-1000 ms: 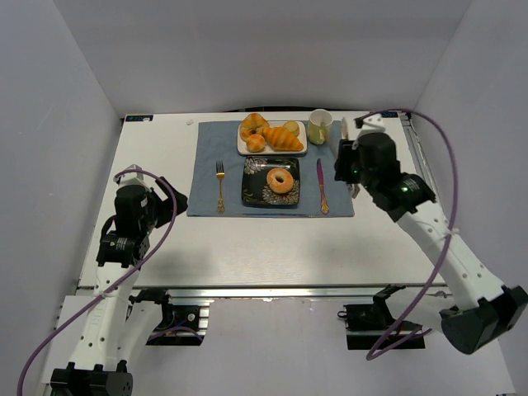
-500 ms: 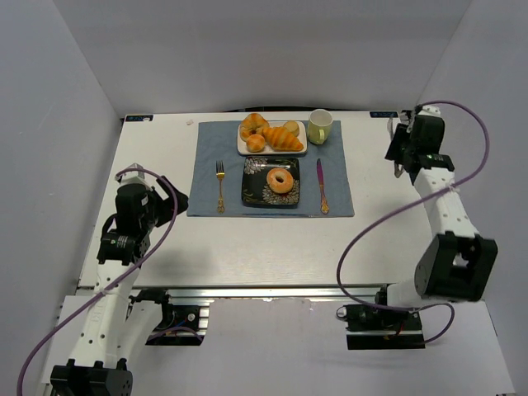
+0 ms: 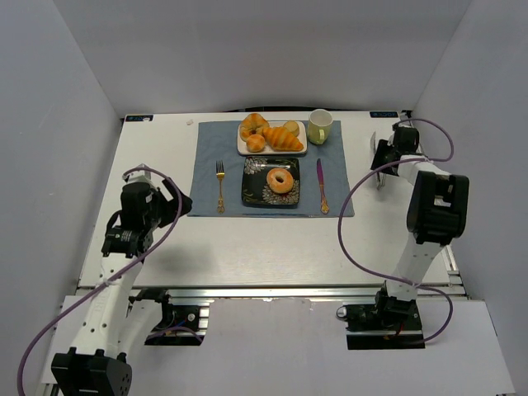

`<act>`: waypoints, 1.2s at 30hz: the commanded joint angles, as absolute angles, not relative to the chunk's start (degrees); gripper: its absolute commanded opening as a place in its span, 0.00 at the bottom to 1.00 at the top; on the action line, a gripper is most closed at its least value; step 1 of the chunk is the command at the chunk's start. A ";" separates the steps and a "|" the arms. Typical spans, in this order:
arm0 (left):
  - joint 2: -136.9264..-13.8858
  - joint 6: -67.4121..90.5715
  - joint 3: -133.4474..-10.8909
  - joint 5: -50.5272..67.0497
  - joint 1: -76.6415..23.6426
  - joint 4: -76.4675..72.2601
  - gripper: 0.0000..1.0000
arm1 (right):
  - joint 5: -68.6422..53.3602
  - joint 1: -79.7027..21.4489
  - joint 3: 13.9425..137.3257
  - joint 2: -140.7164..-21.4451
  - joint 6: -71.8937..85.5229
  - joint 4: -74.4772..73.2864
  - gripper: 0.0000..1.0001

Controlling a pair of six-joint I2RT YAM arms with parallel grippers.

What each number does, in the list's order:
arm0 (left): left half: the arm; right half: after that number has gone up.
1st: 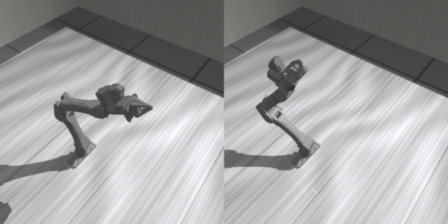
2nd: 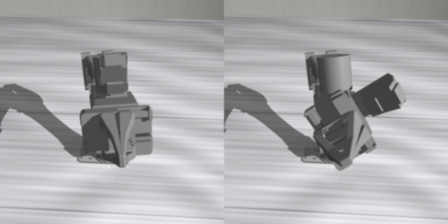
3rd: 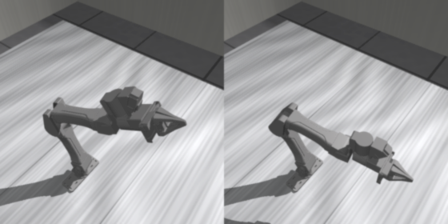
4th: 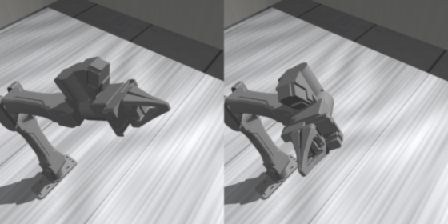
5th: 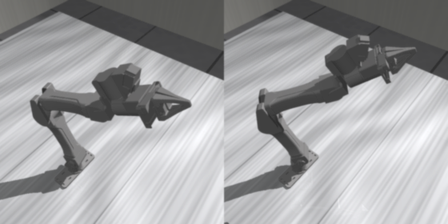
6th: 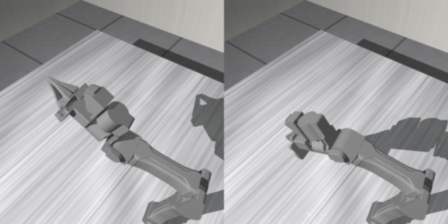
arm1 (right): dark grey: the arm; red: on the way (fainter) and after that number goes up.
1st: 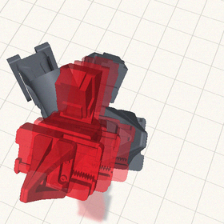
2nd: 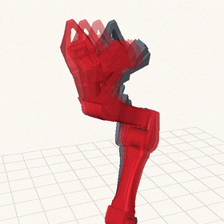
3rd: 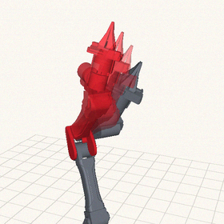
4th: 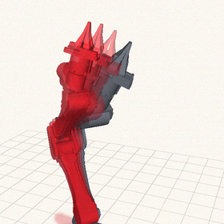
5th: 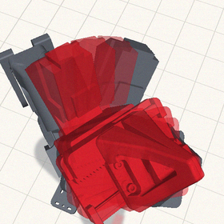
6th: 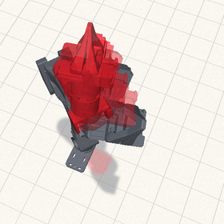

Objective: Place the bread

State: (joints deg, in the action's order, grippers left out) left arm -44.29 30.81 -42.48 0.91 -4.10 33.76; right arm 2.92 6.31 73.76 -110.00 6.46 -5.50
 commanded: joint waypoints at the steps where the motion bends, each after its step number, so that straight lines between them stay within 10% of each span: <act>1: -44.91 29.27 -41.57 0.89 -4.31 32.17 0.98 | 2.72 6.24 77.78 -112.05 5.28 -1.32 0.54; 8: -45.79 30.50 -39.99 0.79 -4.31 29.71 0.98 | 4.39 6.24 77.17 -115.49 4.13 -2.11 0.61; 12: -46.32 30.59 -41.13 0.79 -4.39 29.88 0.98 | 5.44 5.80 76.91 -113.74 4.83 -5.00 0.89; 27: -44.40 33.66 -46.67 -2.28 -4.48 32.08 0.98 | -12.54 -2.81 46.96 -55.16 18.72 -9.24 0.89; 36: -39.99 31.12 -45.17 -5.00 -4.57 35.76 0.98 | -20.22 -2.81 32.35 -40.27 17.49 -7.56 0.90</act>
State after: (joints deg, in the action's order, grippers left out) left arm -40.29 32.80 -44.18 -2.85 -4.27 33.67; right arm -16.67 -3.01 32.80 -43.62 17.58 -9.06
